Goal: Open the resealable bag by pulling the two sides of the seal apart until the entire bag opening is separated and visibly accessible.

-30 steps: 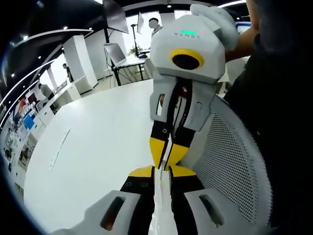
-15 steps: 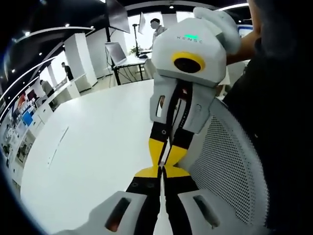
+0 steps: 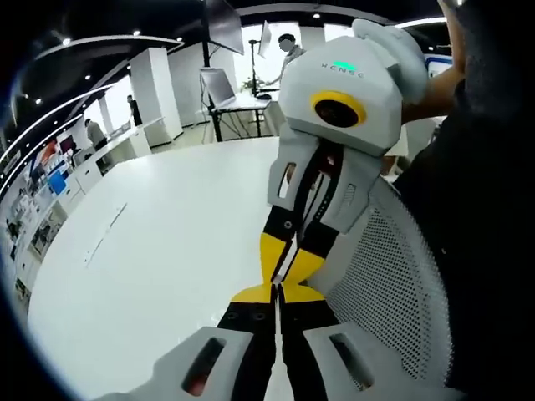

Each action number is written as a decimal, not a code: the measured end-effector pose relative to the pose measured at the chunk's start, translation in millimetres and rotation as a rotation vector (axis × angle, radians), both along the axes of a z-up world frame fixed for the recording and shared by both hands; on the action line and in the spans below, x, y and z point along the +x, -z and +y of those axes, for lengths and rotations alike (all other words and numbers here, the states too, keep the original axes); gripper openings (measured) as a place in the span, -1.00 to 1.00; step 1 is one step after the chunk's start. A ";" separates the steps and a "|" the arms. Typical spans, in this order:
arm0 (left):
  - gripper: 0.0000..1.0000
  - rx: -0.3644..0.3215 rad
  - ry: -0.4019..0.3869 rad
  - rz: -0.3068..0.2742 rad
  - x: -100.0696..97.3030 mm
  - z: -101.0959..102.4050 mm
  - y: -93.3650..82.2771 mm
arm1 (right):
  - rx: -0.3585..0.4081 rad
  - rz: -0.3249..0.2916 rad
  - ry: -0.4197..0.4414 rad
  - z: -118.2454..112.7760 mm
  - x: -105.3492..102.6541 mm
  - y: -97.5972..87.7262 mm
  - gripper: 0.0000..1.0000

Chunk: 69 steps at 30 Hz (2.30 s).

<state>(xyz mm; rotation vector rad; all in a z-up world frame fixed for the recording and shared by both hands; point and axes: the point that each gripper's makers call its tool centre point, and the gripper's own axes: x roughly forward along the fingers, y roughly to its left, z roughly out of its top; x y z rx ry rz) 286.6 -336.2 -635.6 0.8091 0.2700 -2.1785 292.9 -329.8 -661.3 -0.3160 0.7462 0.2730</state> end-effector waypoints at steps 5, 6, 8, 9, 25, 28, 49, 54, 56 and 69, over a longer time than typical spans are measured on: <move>-1.00 0.000 0.019 -0.017 -1.2 2.6 -0.9 | 0.009 0.001 -0.003 2.0 -0.3 -0.7 -1.00; -1.00 -0.007 0.023 -0.017 -1.1 2.1 -1.5 | 0.005 0.006 -0.004 1.5 -1.4 0.9 -1.00; -1.00 0.004 0.021 0.005 -2.1 3.8 -1.5 | -0.003 0.016 -0.008 1.3 -3.8 4.0 -1.00; -1.00 0.006 0.020 0.010 -2.3 4.0 -1.6 | -0.010 0.024 -0.009 0.2 -5.5 5.8 -1.00; -1.00 -0.012 -0.005 0.018 3.3 2.3 -10.0 | -0.015 0.041 0.035 -12.6 -14.3 12.2 -1.00; -1.00 -0.010 -0.007 0.023 4.3 3.1 -9.9 | -0.012 0.043 0.042 -13.7 -15.9 13.1 -1.00; -1.00 -0.048 -0.028 0.029 6.4 -3.1 -16.6 | -0.075 0.076 0.040 -23.2 -21.0 16.6 -1.00; -1.00 -0.052 -0.024 0.029 10.5 -3.8 -15.1 | -0.091 0.081 0.016 -21.0 -20.7 17.2 -1.00; -1.00 -0.057 -0.014 0.013 10.9 -4.2 -13.8 | -0.089 0.076 0.010 -19.5 -20.1 16.4 -1.00; -0.94 -0.023 0.080 -0.090 -3.2 -3.5 2.4 | -0.068 0.045 -0.022 -5.4 -10.9 9.5 -1.00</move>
